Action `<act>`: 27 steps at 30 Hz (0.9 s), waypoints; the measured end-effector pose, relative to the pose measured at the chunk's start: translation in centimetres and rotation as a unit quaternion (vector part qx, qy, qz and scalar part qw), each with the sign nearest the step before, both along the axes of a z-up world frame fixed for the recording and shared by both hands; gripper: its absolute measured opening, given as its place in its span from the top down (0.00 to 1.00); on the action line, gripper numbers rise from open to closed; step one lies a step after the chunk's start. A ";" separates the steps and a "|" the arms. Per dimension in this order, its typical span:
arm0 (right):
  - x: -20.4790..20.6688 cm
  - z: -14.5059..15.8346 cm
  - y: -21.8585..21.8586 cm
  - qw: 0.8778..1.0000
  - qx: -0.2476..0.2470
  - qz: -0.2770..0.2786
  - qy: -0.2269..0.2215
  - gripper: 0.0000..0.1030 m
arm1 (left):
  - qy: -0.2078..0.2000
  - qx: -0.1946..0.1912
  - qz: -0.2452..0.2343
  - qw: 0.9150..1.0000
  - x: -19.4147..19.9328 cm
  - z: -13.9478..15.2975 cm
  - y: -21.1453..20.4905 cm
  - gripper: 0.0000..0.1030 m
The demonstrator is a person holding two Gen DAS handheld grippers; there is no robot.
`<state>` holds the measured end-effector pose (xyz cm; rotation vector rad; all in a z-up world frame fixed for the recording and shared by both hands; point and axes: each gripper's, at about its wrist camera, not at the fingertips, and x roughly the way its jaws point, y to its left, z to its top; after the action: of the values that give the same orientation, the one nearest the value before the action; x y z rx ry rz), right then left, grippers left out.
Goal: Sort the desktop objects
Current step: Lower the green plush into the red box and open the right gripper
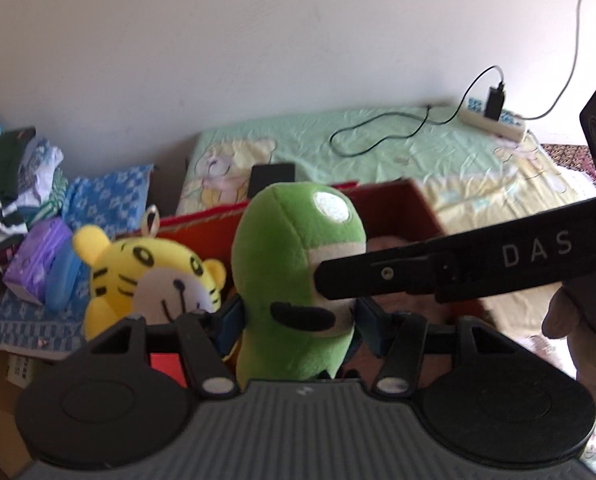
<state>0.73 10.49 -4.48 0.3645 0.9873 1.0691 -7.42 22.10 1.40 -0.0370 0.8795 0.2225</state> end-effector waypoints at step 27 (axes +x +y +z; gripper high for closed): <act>-0.7 -3.3 5.3 0.993 -0.119 -0.018 -0.005 0.61 | 0.034 -0.049 -0.039 0.997 -2.6 -3.9 2.9 0.29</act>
<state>0.02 15.82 -7.79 0.1809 1.0824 0.9090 -10.07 24.99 -2.46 -0.0856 0.9567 0.1075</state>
